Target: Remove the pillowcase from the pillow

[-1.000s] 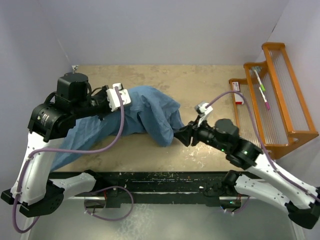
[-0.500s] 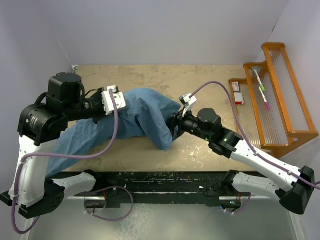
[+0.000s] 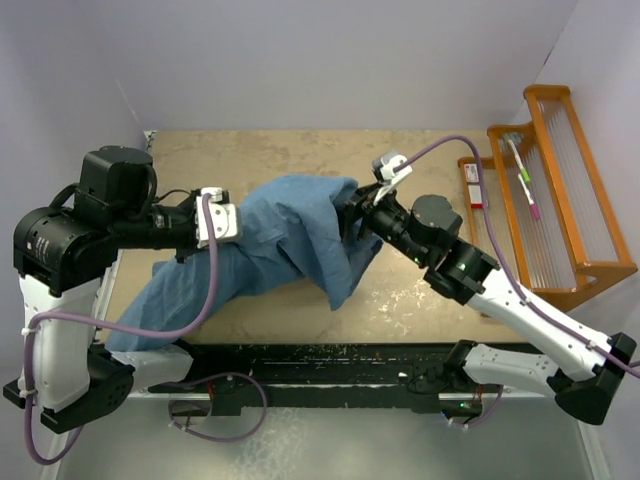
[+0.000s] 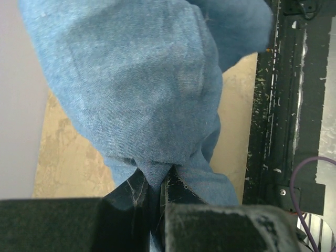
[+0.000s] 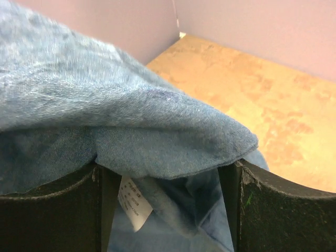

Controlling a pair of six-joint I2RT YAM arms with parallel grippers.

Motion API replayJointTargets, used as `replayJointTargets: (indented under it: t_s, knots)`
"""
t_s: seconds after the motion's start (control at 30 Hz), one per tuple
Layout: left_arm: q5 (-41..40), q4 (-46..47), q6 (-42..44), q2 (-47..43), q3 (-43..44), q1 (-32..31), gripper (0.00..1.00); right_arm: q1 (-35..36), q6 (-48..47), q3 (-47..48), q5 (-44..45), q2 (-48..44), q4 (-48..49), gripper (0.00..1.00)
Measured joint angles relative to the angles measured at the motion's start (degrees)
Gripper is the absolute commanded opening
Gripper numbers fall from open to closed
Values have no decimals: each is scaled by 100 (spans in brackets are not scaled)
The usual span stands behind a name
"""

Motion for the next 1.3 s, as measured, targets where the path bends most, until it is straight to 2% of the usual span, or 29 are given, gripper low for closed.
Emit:
replayJointTargets:
  t_s: [0.13,0.3,0.37,0.47,0.6,0.77,0.97,1.13,1.3]
  knots:
    - [149,-170,118,9,39,2,0,-7,-328,691,140,492,-26,66]
    - [245,-216,157,24,92,2,0,-98,-645,1303,284,1178,2,36]
    - [297,-243,164,55,92,9,0,-264,-721,1648,409,1556,31,33]
    - [343,-260,258,96,85,9,0,-568,-756,2017,476,1947,181,61]
    - [334,76,332,-39,-385,4,0,-813,-898,2579,-72,2164,142,76]
    - [225,1250,181,-579,-1419,4,0,-863,-1279,2920,-1178,1891,-293,81]
    - [144,2500,-315,-566,-1578,7,0,-1182,-1405,1849,-1742,616,-839,85]
    - [584,2592,-942,223,-538,7,0,-1390,-1362,1403,-1849,50,-1071,87]
    - [1193,2889,-1801,953,372,28,0,-1659,-1292,2024,-1917,289,-1204,85]
